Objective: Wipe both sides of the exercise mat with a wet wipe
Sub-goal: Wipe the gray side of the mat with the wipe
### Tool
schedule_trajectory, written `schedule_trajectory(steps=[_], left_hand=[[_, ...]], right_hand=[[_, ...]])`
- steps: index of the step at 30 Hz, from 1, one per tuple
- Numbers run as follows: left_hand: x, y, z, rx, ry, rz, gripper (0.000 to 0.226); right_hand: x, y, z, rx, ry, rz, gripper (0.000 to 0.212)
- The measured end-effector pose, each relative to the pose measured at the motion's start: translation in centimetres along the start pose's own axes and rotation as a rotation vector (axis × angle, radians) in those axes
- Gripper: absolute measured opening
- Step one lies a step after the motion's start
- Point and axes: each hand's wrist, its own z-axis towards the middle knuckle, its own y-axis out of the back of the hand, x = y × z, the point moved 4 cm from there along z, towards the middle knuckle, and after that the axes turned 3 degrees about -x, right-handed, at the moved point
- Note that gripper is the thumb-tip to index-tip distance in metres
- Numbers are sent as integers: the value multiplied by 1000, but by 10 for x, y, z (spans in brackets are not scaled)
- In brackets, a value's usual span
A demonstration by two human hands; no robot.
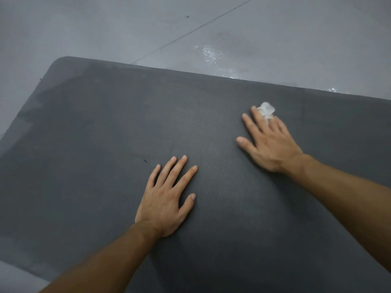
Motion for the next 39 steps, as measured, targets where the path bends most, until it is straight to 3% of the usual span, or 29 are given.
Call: schedule_trajectory(steps=[3,7,14,16,18,22,28,35,39], left_hand=[[0,0,1,11,1,5,65],[0,-1,2,20,3,22,66],[0,0,1,25,7,31,67],[0,0,1,21,4,25,67],[0,0,1,14,6,22,67],[0,-1,0,1,5,24,66],[0,-1,0,-8,-2,22,65],[0,-4,0,-23,-5,-6,65],[-11,-5,1,-37,49,-54,67]], right_hand=[[-35,5,13,-15,-131,-6,94],[-28,5,7,-1,-116,30,93],[48,-9,-54,94,327,11,82],[47,-13,-68,107,369,-6,79],[31,-12,-70,60,306,-20,81],[-34,-6,-62,-42,-21,9,88],[-121,1,-80,-69,-370,-8,100],[-92,-7,-107,-98,-367,79,109],[-48,-20,-150,-63,-128,60,105]])
